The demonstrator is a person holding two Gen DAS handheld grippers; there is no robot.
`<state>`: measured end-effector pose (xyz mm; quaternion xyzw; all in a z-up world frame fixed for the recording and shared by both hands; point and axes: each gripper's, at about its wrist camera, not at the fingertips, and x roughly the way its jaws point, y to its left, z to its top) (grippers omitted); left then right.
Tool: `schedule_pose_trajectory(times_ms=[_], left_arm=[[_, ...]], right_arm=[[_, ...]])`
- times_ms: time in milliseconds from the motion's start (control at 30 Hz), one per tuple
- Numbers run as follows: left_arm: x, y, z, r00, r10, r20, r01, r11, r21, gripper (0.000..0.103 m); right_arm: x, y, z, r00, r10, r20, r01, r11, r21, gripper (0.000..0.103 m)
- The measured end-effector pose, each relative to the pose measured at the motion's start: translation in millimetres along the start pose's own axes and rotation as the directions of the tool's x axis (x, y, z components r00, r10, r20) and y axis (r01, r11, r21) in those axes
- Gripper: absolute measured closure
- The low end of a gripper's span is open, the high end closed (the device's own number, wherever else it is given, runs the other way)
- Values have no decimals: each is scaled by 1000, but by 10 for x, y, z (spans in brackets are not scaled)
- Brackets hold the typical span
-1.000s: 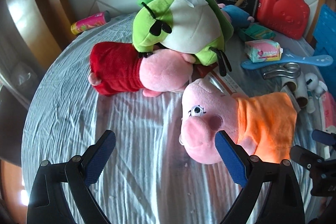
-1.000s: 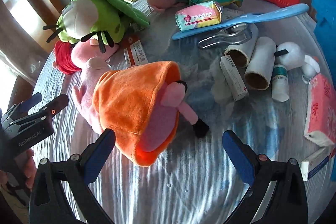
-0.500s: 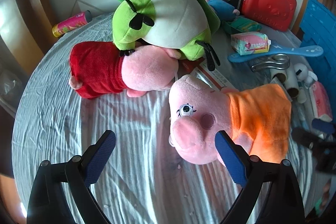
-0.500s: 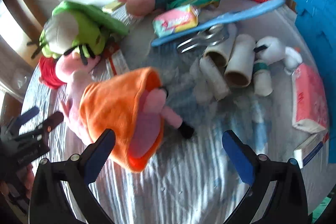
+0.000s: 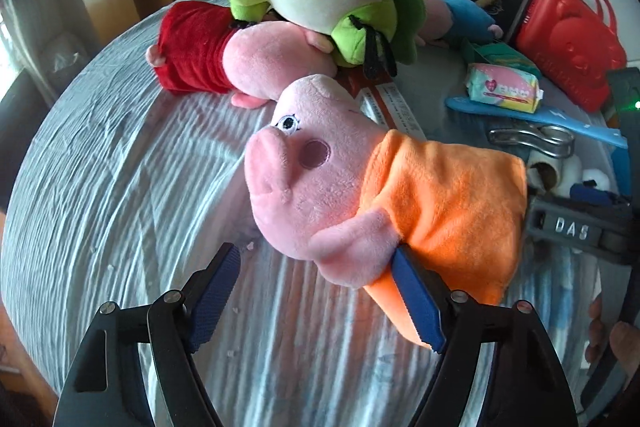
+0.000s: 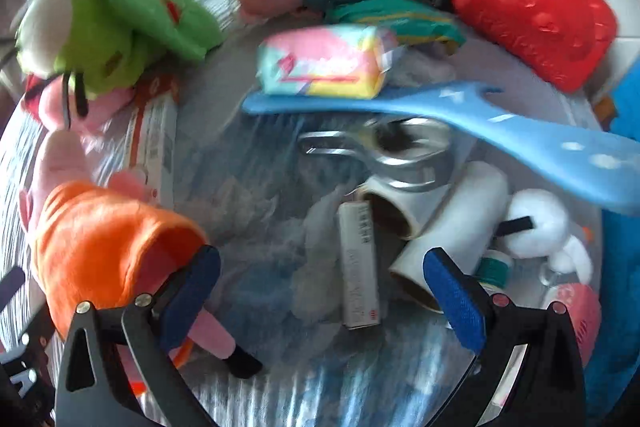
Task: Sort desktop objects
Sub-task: 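Reach the left tool to the pink pig plush in orange and grasp it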
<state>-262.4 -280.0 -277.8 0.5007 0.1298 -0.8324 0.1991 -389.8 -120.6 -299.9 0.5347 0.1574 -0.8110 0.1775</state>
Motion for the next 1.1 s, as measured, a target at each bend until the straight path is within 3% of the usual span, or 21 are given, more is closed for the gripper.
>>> schedule_pose_trajectory(times_ms=[100,167,267,367,400,533,700,867,967,1100], left_arm=[[-38,136,17,993,117,0,-117,991,-58,26],[-131,305,48,988,157,7,-156,982,-107,27],[-333,584,97,984,177,25,-169,968,-187,27],[-364,555,100,989,147,21,-142,977,-158,25],[-367,534,100,991,135,18,-131,981,-145,24],[-382,449,97,996,88,6,-87,992,-91,24],[-272,215,306,999,34,-31,-34,999,-9,23],[-7,-43,511,992,47,-119,-39,997,62,23],[180,-94,583,985,37,-168,-30,999,46,23],[395,-149,661,977,83,-199,-71,995,67,20]], right_arm=[[-63,222,-84,993,118,-3,-117,990,-83,0],[-82,394,-184,978,204,-35,-207,972,-114,0],[-68,755,-427,942,322,-99,-335,924,-186,0],[-93,1075,-617,897,423,-129,-441,875,-201,0],[-101,1138,-650,893,429,-133,-448,871,-202,0],[-136,1098,-716,920,373,-122,-390,903,-183,0],[-207,590,-667,956,283,-72,-287,957,-39,0],[-289,297,-406,980,198,-8,-198,979,50,0],[-276,267,-219,991,131,-1,-131,990,45,0],[-185,201,-100,992,124,-29,-122,991,63,0]])
